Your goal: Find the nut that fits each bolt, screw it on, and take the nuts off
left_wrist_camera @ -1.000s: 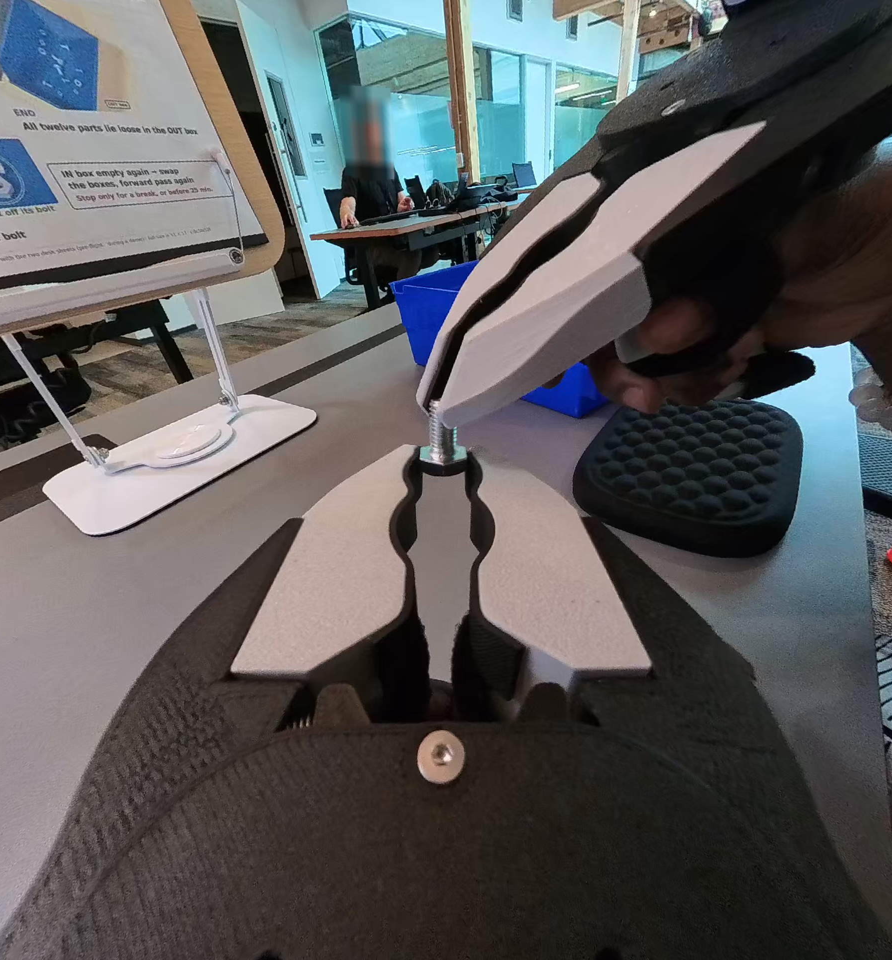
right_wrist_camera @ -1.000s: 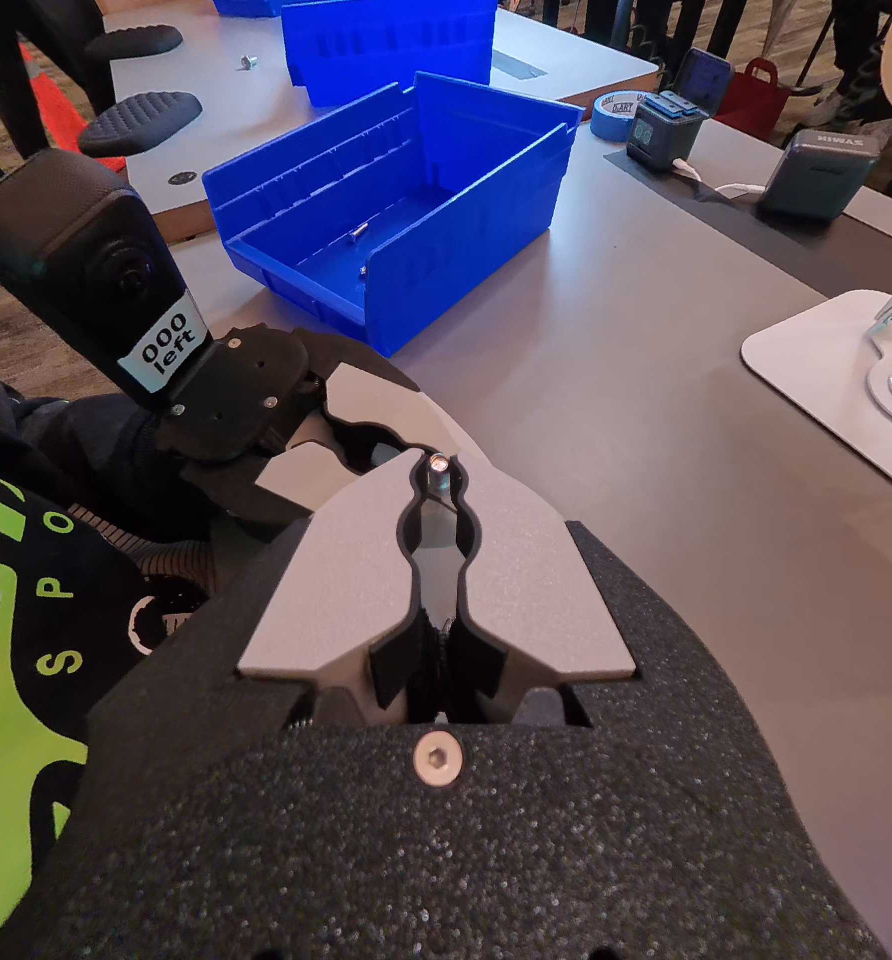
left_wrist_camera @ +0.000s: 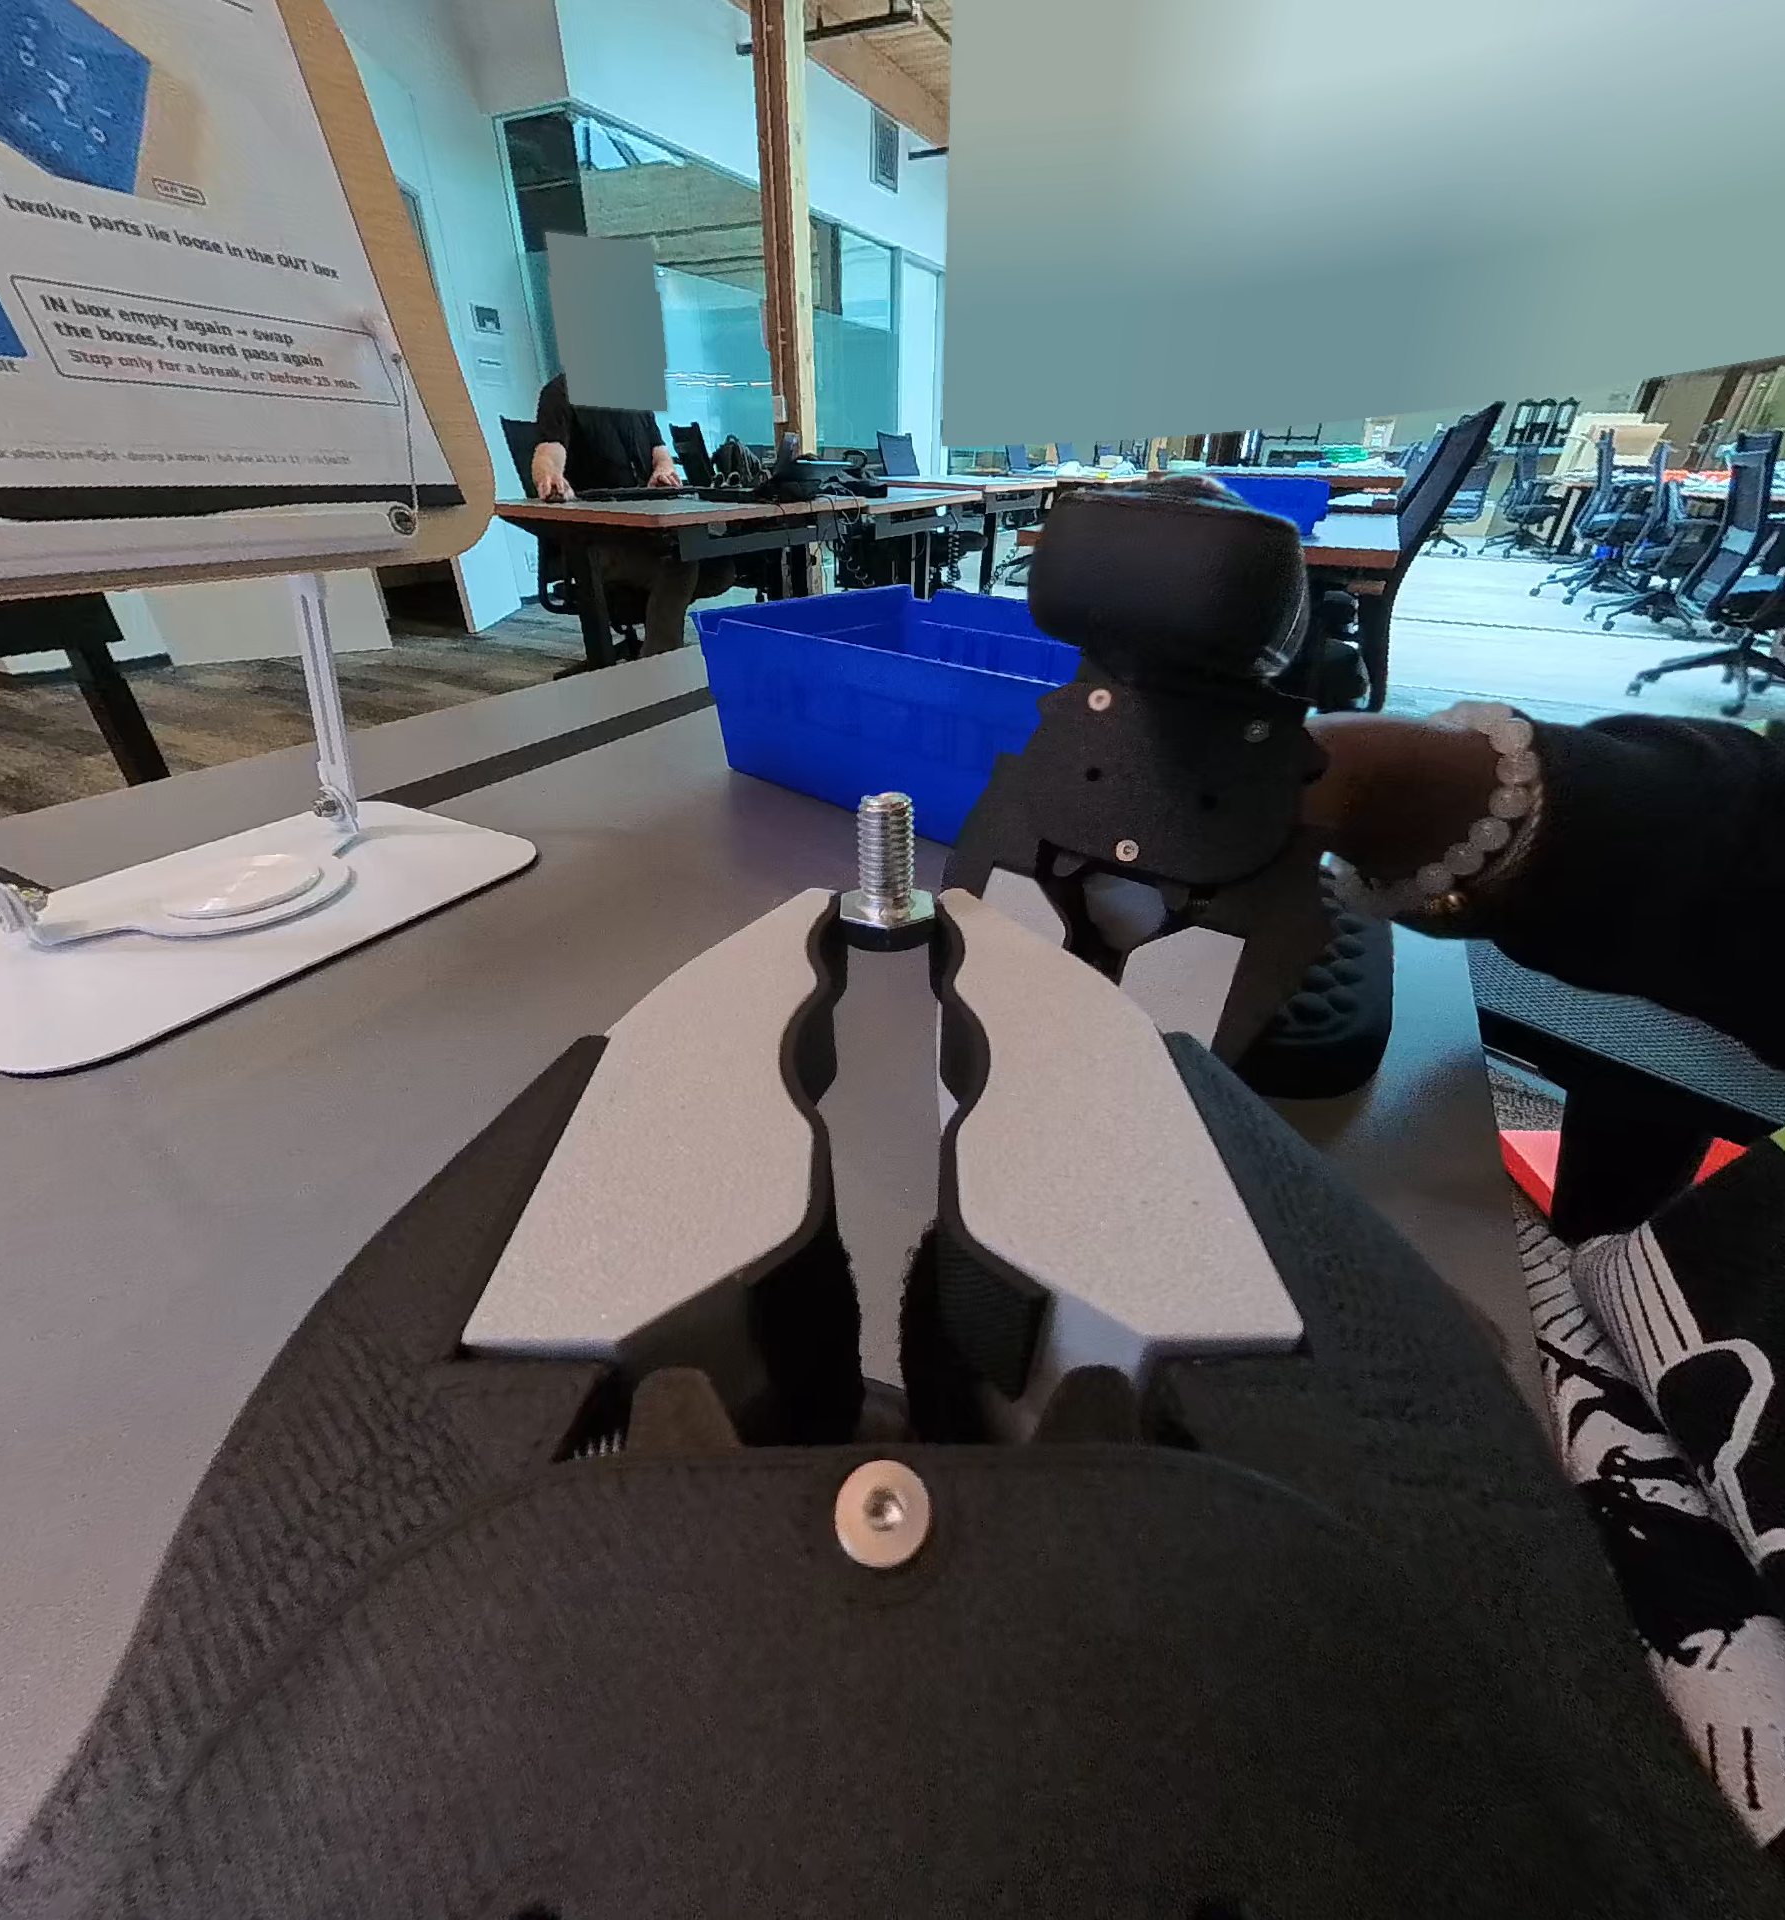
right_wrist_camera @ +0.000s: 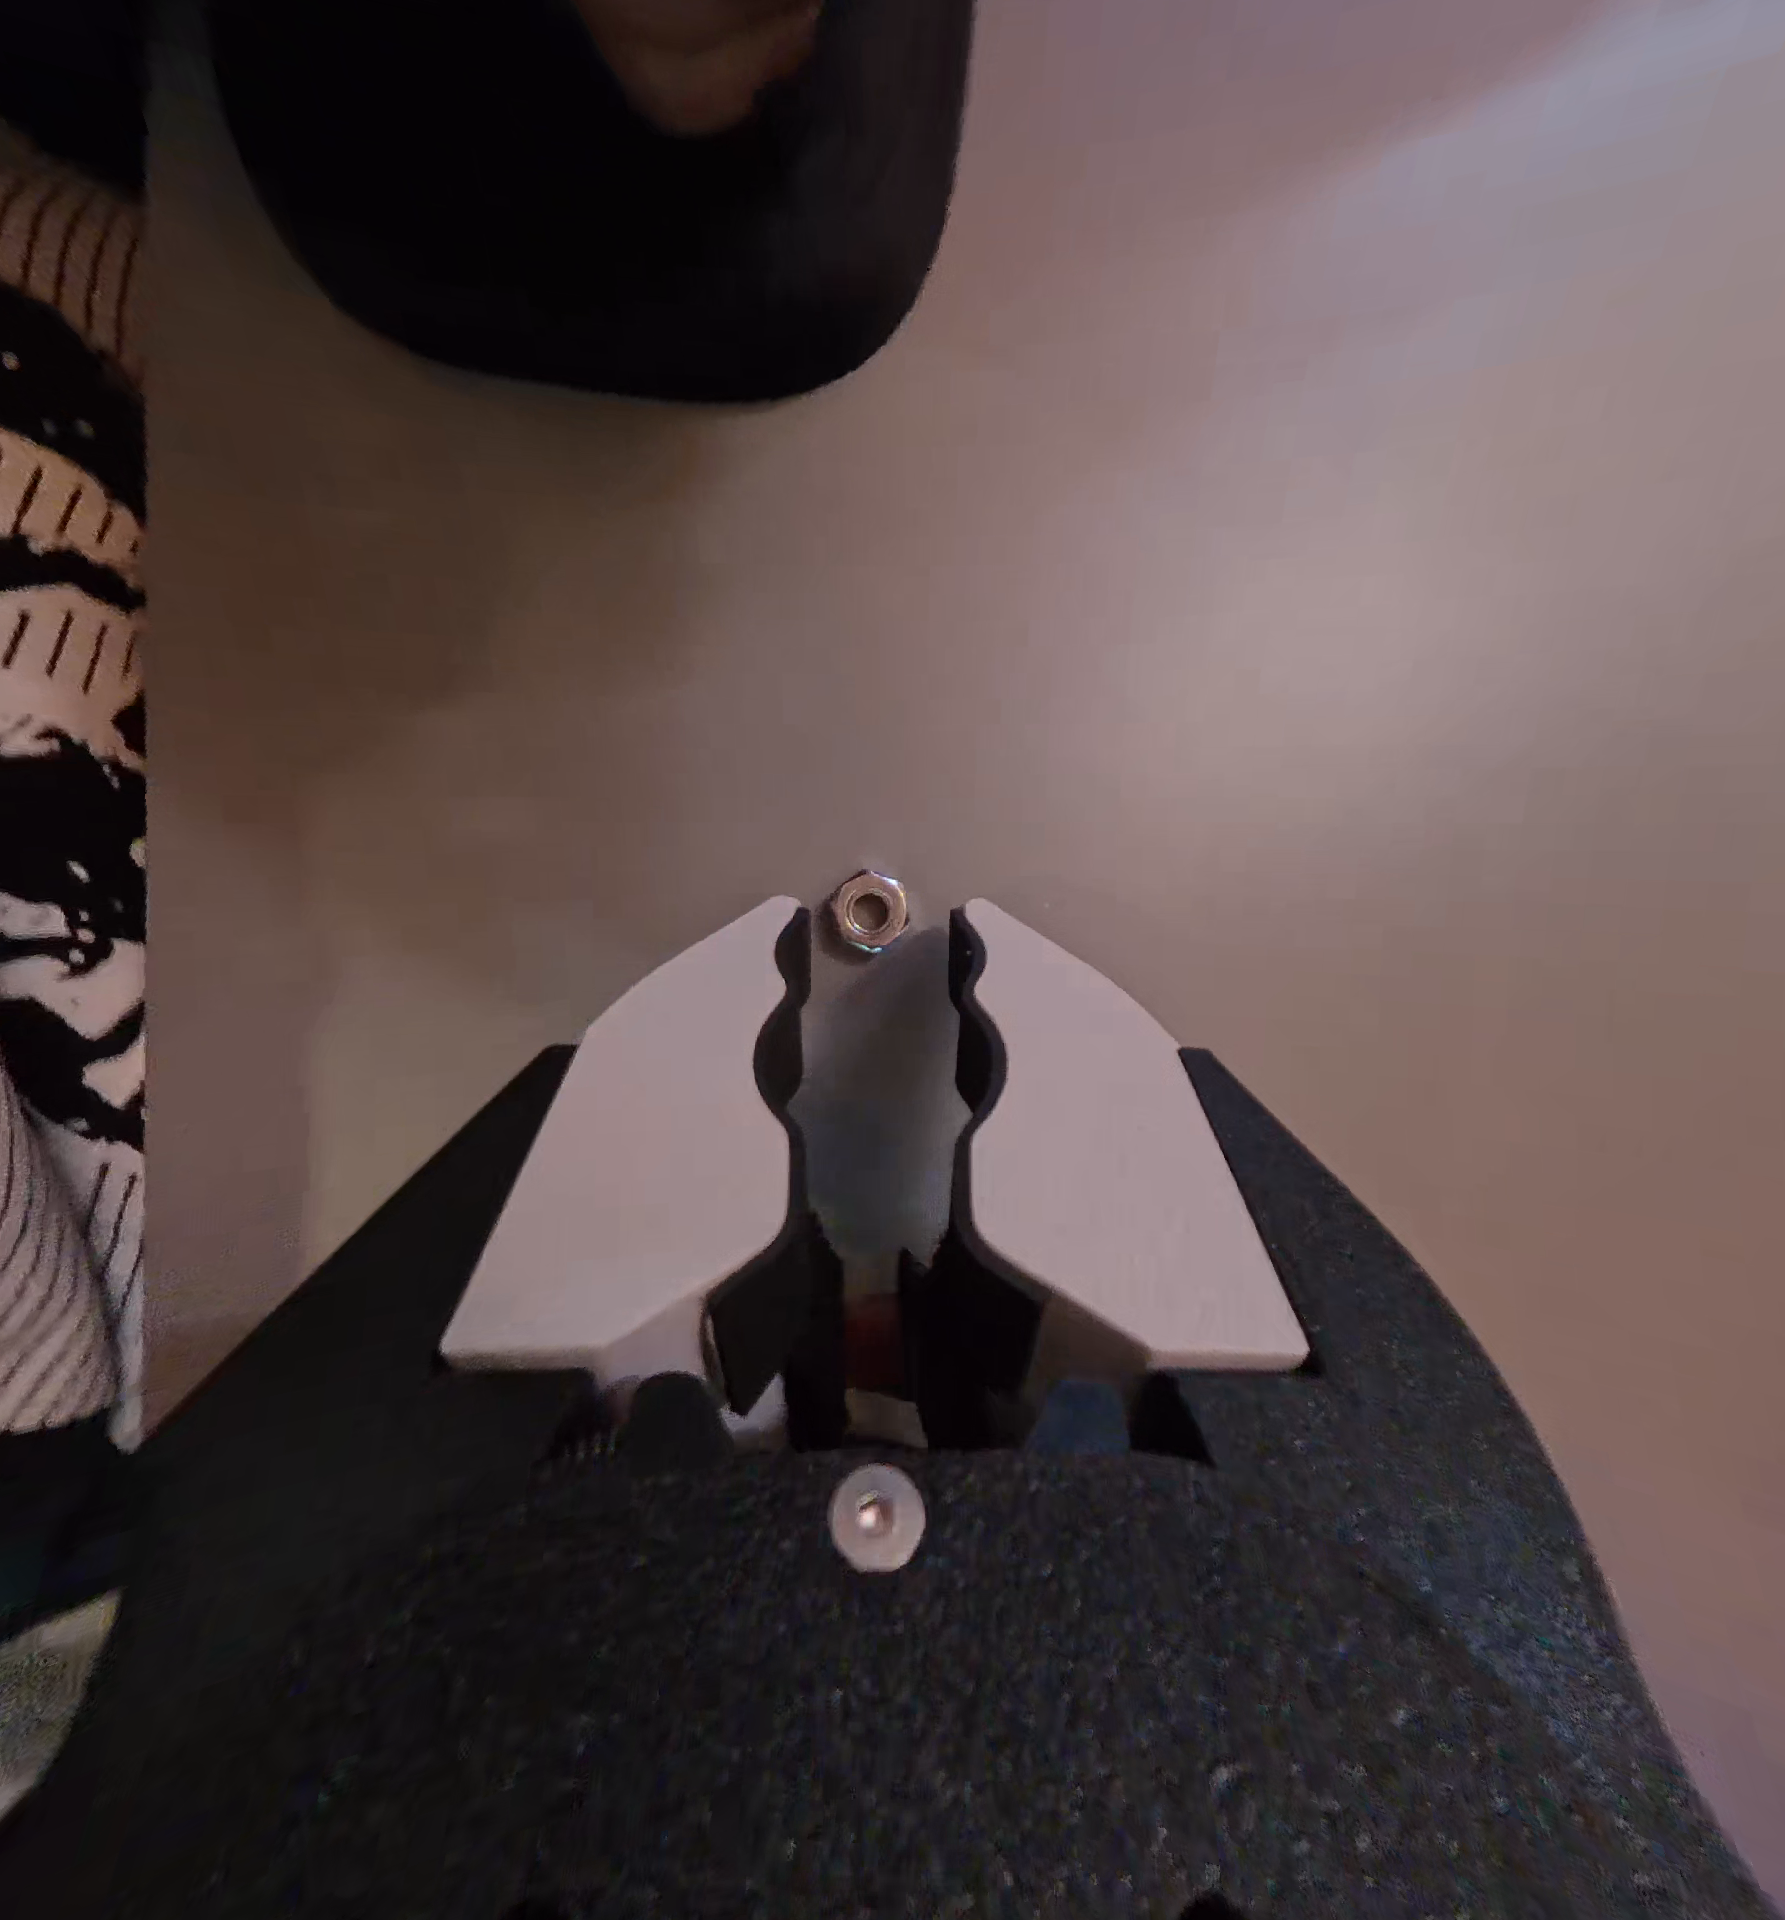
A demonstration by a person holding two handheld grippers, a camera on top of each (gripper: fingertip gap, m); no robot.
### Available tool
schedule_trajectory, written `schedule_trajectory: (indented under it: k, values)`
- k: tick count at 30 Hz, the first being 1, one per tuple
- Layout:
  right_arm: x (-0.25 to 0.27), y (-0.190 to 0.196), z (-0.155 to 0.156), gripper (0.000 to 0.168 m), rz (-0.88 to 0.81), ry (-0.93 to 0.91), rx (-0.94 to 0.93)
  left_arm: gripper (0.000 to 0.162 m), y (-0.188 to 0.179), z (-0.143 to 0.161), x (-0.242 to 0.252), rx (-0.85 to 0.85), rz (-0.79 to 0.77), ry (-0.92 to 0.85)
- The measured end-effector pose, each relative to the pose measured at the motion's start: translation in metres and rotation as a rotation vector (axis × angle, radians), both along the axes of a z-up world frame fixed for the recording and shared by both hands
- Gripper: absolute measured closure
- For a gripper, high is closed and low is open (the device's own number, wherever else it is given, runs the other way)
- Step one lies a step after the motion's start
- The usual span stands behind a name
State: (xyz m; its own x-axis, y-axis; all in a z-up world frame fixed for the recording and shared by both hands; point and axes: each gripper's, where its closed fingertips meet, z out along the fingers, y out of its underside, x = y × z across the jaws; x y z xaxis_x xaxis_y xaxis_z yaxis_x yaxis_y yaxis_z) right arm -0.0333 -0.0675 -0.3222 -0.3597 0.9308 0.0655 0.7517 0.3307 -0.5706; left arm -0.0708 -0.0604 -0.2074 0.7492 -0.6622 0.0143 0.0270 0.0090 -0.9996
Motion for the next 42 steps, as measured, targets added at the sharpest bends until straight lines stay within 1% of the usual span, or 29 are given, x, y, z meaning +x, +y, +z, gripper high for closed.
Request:
schedule_trajectory:
  k: [4,6,10,12,15,21,24,27,33,36,42]
  values:
    - [-0.001,-0.001,-0.002,0.148,0.088,-0.037,0.019,0.147,0.0,-0.001,0.0,-0.004,0.001,-0.001]
    - [-0.001,0.0,-0.003,0.153,0.101,-0.054,0.021,0.147,0.0,-0.001,0.0,-0.005,-0.004,-0.002]
    - [-0.001,0.0,-0.002,0.154,0.104,-0.046,0.002,0.147,-0.001,-0.002,0.002,-0.007,-0.019,0.001]
    - [0.001,-0.001,0.005,0.154,0.112,-0.017,-0.015,0.147,-0.003,-0.002,0.004,-0.011,-0.045,0.0]
    - [0.006,-0.003,0.035,0.154,0.163,0.054,-0.024,0.147,-0.008,-0.001,0.009,-0.015,-0.117,-0.013]
    - [0.009,-0.019,0.129,0.154,0.369,0.23,-0.043,0.147,-0.034,0.007,0.029,-0.026,-0.341,-0.087]
    - [0.006,-0.031,0.152,0.154,0.484,0.232,-0.045,0.147,-0.043,0.002,0.039,-0.044,-0.425,-0.059]
    - [-0.001,-0.043,0.157,0.154,0.581,0.193,-0.041,0.147,-0.049,-0.003,0.046,-0.071,-0.482,-0.031]
    - [-0.007,-0.053,0.143,0.154,0.714,0.071,0.018,0.147,-0.051,-0.009,0.051,-0.087,-0.505,0.011]
    - [-0.009,-0.054,0.139,0.154,0.757,0.04,0.052,0.147,-0.052,-0.01,0.052,-0.091,-0.518,0.017]
    - [-0.01,-0.057,0.136,0.154,0.802,0.015,0.059,0.147,-0.055,-0.011,0.053,-0.087,-0.534,0.022]
